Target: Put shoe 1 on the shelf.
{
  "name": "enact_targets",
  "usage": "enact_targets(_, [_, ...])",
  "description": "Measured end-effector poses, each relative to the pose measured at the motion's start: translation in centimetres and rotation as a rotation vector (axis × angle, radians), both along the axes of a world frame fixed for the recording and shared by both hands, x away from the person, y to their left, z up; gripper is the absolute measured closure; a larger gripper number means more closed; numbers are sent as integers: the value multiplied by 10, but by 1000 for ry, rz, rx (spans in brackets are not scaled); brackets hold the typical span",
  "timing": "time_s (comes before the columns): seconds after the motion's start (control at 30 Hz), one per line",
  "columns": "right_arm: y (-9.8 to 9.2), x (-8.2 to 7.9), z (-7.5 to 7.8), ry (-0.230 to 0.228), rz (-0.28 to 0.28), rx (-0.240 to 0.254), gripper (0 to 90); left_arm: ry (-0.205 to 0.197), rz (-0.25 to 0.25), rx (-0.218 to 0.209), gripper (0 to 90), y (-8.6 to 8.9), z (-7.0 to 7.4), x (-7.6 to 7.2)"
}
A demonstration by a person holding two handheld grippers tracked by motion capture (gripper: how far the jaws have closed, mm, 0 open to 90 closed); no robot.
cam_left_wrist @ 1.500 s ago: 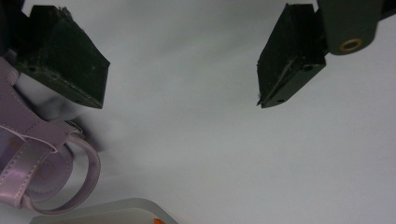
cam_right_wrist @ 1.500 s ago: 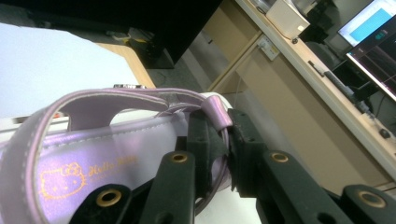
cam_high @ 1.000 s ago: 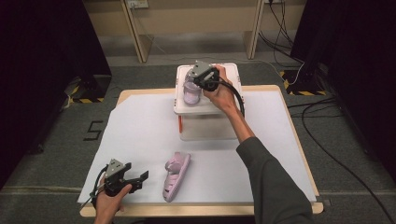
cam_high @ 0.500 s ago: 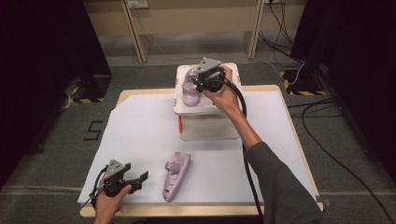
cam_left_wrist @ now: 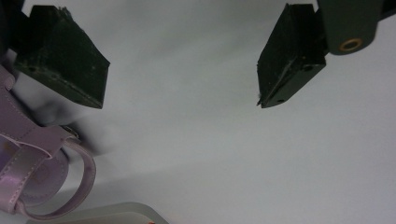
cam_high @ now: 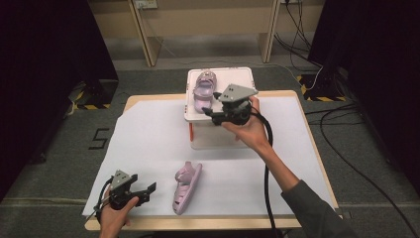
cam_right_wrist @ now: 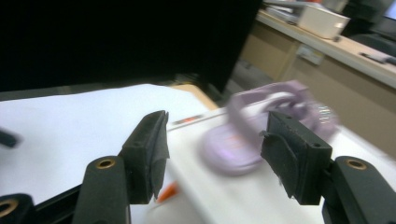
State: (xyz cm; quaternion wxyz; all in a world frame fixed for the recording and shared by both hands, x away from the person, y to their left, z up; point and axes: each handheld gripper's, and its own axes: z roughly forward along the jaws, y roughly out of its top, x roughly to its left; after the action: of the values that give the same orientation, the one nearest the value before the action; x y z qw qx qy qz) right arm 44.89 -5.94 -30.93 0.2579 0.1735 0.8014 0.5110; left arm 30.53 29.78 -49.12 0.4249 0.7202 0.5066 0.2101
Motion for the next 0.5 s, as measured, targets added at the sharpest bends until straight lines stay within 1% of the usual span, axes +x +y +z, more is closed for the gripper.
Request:
enact_targets(0.1, [1, -14, -15, 48, 48, 17, 401, 1, -2, 5, 157, 0, 0, 0])
enact_targets(0.17, [3, -20, -26, 67, 75, 13, 401, 1, -1, 3, 158, 0, 0, 0])
enact_targets(0.2, [4, -22, -31, 72, 89, 8, 401, 1, -1, 4, 157, 0, 0, 0])
enact_targets(0.37, [10, -30, -55, 123, 144, 32, 400, 3, -1, 2, 158, 0, -1, 0])
enact_targets(0.4, [12, -31, -60, 124, 158, 33, 403, 2, -1, 4, 157, 0, 0, 0])
enact_targets(0.43, [16, -32, -64, 142, 166, 25, 401, -1, -3, 4, 157, 0, 0, 0])
enact_targets(0.47, [19, -32, -66, 150, 180, 5, 400, -1, -6, 4, 158, 0, 0, 0])
enact_targets(0.5, [22, -33, -68, 144, 188, -2, 400, -4, -7, 4, 157, 0, 1, 0])
